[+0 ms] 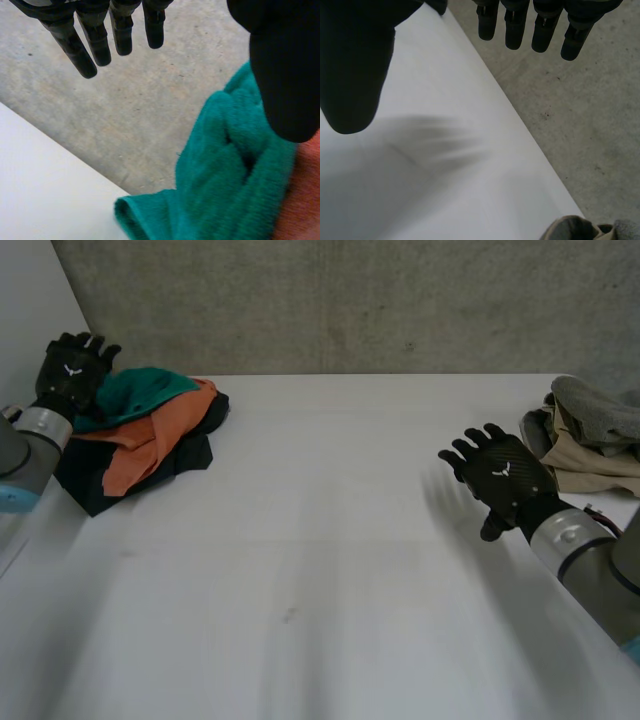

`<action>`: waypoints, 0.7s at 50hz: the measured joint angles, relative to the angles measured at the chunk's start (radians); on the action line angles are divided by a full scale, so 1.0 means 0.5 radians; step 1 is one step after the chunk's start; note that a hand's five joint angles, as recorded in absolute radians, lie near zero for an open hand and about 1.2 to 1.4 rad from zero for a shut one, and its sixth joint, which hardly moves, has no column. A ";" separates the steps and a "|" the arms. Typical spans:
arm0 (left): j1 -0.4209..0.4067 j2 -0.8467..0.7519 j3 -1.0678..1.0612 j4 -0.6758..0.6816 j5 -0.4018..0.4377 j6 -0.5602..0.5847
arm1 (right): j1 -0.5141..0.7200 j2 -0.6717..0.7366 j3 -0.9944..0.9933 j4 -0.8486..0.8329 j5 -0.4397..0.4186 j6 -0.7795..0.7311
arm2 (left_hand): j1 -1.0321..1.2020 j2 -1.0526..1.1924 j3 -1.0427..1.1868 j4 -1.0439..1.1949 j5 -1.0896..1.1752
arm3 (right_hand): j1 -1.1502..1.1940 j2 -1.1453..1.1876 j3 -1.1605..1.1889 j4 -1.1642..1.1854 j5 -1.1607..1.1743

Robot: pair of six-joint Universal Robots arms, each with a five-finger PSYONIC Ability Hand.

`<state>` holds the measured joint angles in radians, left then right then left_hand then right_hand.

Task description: Fold the laundry.

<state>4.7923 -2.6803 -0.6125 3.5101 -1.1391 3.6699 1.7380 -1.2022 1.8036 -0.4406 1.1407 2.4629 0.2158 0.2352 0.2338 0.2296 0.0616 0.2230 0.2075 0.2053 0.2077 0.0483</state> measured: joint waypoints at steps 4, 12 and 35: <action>-0.003 -0.004 0.136 -0.142 -0.082 0.018 | 0.085 0.031 -0.112 0.062 0.123 0.169 | -0.039 -0.062 -0.049 -0.055 -0.026 | 0.000 0.000 0.000 0.000 0.000; -0.004 -0.147 0.498 -0.522 -0.173 0.052 | 0.112 -0.014 -0.130 0.105 0.154 0.281 | -0.039 -0.062 -0.049 -0.055 -0.026 | 0.000 0.000 0.000 0.000 0.000; -0.021 -0.527 1.150 -1.001 -0.101 0.436 | 0.152 -0.001 -0.077 0.083 0.153 0.098 | 0.004 -0.023 -0.022 -0.024 -0.007 | 0.000 0.000 0.000 0.000 0.000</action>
<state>4.7819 -2.9439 -0.0374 3.0094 -1.1894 3.8878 1.8139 -1.2027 1.7649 -0.3992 1.2174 2.5120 0.2177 0.2237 0.2229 0.2176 0.0579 0.2230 0.2075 0.2053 0.2077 0.0485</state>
